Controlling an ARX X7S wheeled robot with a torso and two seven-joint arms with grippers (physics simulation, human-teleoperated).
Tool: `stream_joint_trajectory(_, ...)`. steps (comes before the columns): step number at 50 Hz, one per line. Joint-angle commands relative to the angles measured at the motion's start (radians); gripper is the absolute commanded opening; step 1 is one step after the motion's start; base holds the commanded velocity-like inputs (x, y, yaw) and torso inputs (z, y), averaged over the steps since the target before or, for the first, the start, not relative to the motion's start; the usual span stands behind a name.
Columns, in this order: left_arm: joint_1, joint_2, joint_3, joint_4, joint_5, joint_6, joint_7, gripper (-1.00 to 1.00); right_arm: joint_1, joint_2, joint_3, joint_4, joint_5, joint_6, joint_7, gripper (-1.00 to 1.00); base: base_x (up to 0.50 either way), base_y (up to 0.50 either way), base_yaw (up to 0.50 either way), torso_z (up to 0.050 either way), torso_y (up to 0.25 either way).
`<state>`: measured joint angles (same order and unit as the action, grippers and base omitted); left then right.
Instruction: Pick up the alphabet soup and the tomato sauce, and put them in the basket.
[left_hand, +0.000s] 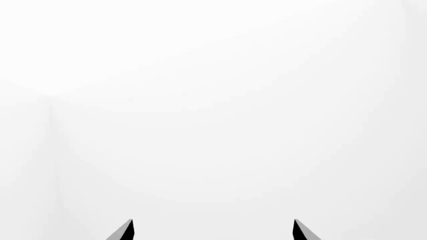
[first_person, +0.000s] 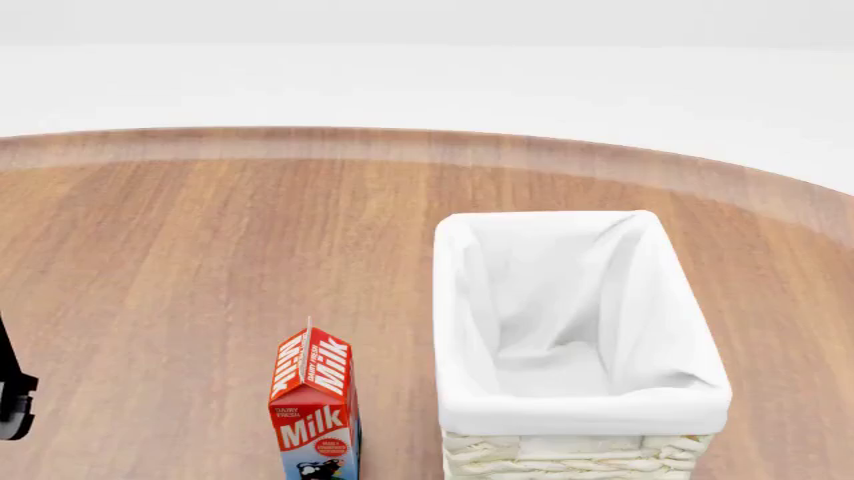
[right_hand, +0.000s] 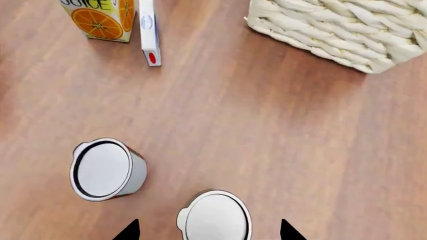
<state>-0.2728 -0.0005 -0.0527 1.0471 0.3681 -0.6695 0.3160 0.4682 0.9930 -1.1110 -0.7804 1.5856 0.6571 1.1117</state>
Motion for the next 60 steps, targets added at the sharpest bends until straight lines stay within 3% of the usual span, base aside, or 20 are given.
stream_joint_trajectory(1,0.000,0.000,0.000,0.000,0.000,-0.001,0.000,1.00,-0.028,-0.006,-0.006,0.033,-0.050,-0.018,-0.035,1.00,0.00,0.00,0.00,0.000,0.000)
stream_joint_trajectory(60,0.012,0.000,-0.001,0.000,-0.009,0.007,-0.011,1.00,-0.054,-0.067,-0.034,0.180,-0.129,-0.027,-0.112,1.00,0.00,0.00,0.00,0.000,0.000)
